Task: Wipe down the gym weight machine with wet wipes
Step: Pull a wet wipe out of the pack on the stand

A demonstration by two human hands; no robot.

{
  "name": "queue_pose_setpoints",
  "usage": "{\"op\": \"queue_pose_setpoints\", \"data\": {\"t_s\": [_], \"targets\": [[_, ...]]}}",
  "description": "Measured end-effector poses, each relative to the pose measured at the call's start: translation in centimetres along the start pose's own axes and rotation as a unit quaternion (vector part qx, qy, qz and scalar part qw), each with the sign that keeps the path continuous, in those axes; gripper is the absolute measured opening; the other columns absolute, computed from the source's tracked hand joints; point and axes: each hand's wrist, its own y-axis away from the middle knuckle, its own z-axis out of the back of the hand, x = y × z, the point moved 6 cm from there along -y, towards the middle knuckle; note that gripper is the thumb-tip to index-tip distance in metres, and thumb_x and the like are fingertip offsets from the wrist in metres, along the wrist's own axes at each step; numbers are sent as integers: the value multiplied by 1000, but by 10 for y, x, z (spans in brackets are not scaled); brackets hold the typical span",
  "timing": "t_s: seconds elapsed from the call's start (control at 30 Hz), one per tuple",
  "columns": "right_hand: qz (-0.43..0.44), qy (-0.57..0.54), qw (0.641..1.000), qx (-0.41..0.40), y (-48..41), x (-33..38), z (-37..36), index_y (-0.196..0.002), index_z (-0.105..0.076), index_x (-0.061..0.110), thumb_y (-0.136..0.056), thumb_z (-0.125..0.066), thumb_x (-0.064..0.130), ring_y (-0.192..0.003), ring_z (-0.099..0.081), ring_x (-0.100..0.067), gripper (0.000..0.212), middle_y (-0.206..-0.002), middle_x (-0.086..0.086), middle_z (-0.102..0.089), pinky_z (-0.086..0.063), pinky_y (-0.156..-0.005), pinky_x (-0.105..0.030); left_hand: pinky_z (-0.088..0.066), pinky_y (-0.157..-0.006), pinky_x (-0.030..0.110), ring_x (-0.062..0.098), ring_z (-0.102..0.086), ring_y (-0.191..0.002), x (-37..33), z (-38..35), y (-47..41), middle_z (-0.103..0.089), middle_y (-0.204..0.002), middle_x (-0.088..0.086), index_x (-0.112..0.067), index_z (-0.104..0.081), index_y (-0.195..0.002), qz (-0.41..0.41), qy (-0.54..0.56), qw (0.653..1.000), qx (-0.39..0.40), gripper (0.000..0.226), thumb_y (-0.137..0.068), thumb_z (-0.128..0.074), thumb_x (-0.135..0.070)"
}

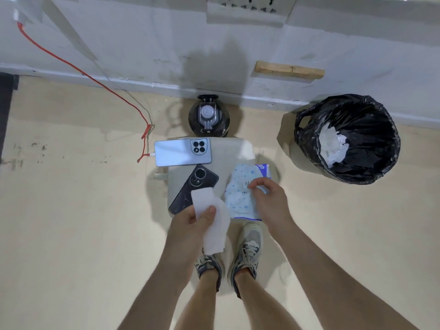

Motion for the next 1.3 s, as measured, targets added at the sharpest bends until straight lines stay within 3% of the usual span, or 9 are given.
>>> {"op": "queue_pose_setpoints", "data": {"t_s": [0.13,0.23,0.37,0.57,0.7,0.8,0.9,1.07,1.3], "targets": [[42,32,999,8,-42,-43,-34,-76,-65,26,-88,-49,0,-81,-60,-15,33,-102,1,-64,-48,-75,-31,-53,-68,20,9,-68,-80,25,-3,-36,-75,-95,1,-10,-70,-105,5,42,999,16,17,-96,-56,-11],[77,199,977,6,-50,-70,-39,-104,-71,27,-91,-48,5,-119,-50,-24,34,-127,-3,-56,-41,-94,-30,-50,-75,27,12,-66,-81,37,0,-53,-75,-90,-1,-12,-72,-96,10,46,999,12,17,-96,-56,-11],[192,455,869,-43,-34,-62,-40,-140,-49,33,-83,-56,13,-145,-11,-27,61,-159,-10,-19,-31,-105,-52,-50,-82,40,25,-68,-94,47,-3,-65,-74,-104,10,-13,-74,-103,2,24,999,27,27,-86,-70,-34],[328,584,737,89,-24,-105,-81,-149,-38,9,-83,-63,30,-145,-31,-26,73,-158,-12,-30,-36,-111,-52,-56,-88,48,28,-68,-105,41,-12,-97,-71,-114,4,-18,-62,-123,-14,24,999,25,38,-86,-69,-28],[305,531,773,166,-29,-88,-76,-149,-38,15,-90,-58,28,-149,-20,-21,64,-160,-5,-26,-27,-116,-50,-58,-78,41,29,-69,-101,24,-14,-99,-73,-110,8,-14,-65,-117,-26,53,998,37,26,-92,-62,-9],[48,104,975,190,-11,-39,-33,-127,-64,23,-84,-55,46,-131,-50,-16,50,-136,2,-59,-41,-109,-46,-53,-85,55,39,-68,-98,10,-23,-77,-74,-101,12,-17,-76,-93,-40,30,999,22,13,-85,-71,-8],[-77,-197,943,258,38,12,-7,-115,-71,18,-82,-54,60,-107,-68,-23,57,-114,-4,-72,-55,-90,-43,-56,-84,52,39,-69,-96,-9,-36,-43,-74,-99,14,-11,-74,-97,-54,44,998,8,15,-85,-68,-5],[8,-137,987,82,102,65,33,-83,-78,20,-88,-68,7,-80,-71,-15,17,-86,-3,-76,-56,-74,-28,-56,-87,49,31,-71,-97,-43,-58,28,-74,-104,11,-11,-68,-111,-48,82,995,13,21,-90,-65,-13],[-61,-280,958,15,185,100,74,-101,-64,-4,-98,-54,11,-81,-65,-31,18,-97,-27,-70,-53,-80,-45,-56,-60,27,23,-72,-79,-76,-66,129,-74,-94,13,-1,-65,-109,-45,108,990,81,32,-91,-64,-27]]}}
